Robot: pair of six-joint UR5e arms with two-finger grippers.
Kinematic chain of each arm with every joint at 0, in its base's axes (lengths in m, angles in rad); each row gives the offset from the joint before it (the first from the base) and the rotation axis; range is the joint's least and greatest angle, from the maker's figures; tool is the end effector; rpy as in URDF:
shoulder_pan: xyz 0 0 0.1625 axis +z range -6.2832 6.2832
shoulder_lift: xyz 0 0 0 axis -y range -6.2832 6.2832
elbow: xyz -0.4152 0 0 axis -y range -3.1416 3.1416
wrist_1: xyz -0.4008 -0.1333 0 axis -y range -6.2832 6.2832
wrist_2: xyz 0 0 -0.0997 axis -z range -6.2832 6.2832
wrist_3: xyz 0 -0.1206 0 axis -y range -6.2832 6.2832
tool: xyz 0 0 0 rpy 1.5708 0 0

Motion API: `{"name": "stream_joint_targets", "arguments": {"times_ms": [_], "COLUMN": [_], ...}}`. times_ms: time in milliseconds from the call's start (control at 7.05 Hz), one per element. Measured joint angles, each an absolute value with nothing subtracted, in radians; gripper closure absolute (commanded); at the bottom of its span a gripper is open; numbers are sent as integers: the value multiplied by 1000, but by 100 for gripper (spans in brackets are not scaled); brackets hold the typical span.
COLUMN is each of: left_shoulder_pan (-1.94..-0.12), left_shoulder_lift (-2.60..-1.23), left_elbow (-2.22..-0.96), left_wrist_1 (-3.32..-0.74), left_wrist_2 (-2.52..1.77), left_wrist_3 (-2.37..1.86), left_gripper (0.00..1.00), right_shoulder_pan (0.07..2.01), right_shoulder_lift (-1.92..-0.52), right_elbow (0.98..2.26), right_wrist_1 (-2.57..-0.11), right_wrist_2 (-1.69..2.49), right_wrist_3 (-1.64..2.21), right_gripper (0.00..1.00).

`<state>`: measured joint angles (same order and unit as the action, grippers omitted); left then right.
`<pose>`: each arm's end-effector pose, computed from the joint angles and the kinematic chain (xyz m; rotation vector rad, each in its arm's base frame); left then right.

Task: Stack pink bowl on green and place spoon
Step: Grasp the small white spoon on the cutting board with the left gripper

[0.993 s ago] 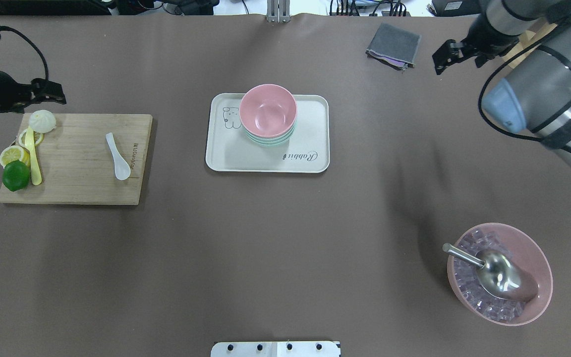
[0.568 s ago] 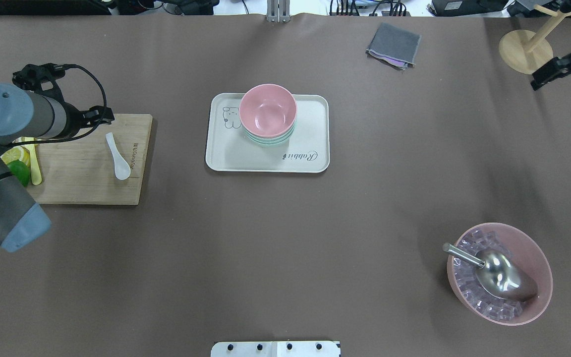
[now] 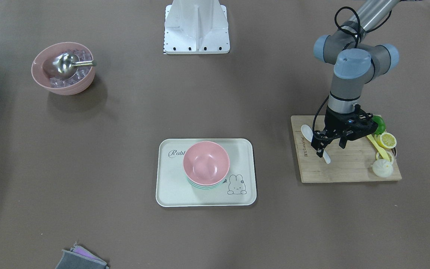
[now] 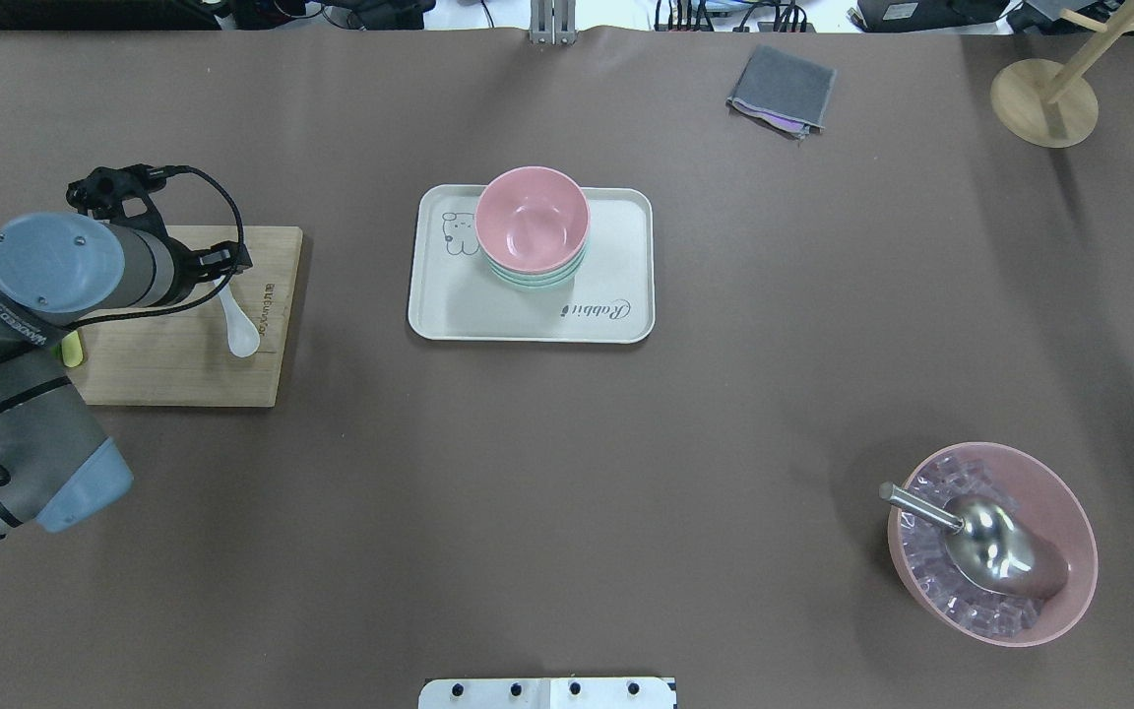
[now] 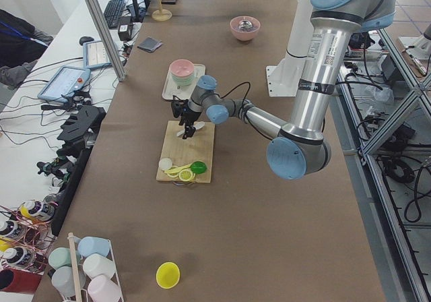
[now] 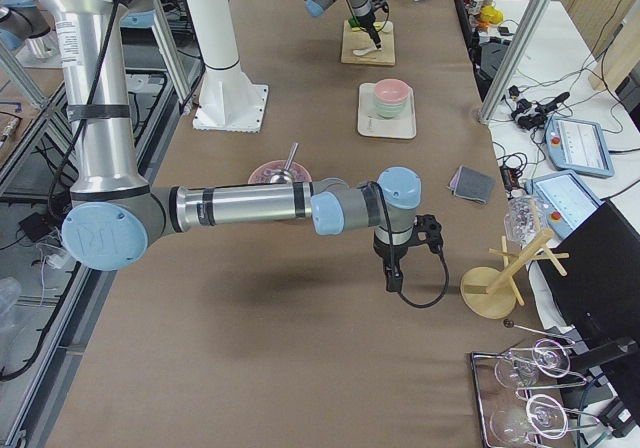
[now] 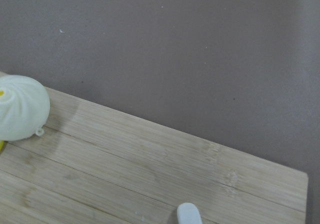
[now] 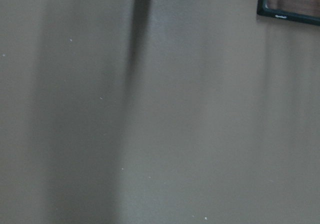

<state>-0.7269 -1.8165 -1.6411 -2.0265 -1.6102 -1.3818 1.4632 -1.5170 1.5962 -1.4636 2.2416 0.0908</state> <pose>0.3909 -0.5197 0.4575 0.3109 0.7164 -0.4954 0.0003 -0.5405 0.6197 0.1122 -0.6834 -0.0786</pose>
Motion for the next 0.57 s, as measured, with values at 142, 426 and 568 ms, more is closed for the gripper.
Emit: {"name": "stream_joint_targets", "arguments": {"times_ms": [142,426,568], "left_shoulder_pan": [-711,-690,-687], "left_shoulder_lift": [-1822,-1844,-1850], "left_elbow": [-1638,-1620,-1617], "left_wrist_1": [-2027,-2030,-2033], "left_wrist_2": [-1601,-1576,-1572], "left_wrist_3": [-1401,-1420,-1421], "left_gripper": [55,100,100], "right_shoulder_pan": [1488,1513,1516], "right_shoulder_lift": [-1539,-1564,-1567], "right_elbow": [1591,1588,1588], "right_wrist_1": [-1463,-1462,-1462], "right_wrist_2": [2241,2241,2242], "right_wrist_3": [88,80,79], "right_gripper": [0,0,0]}}
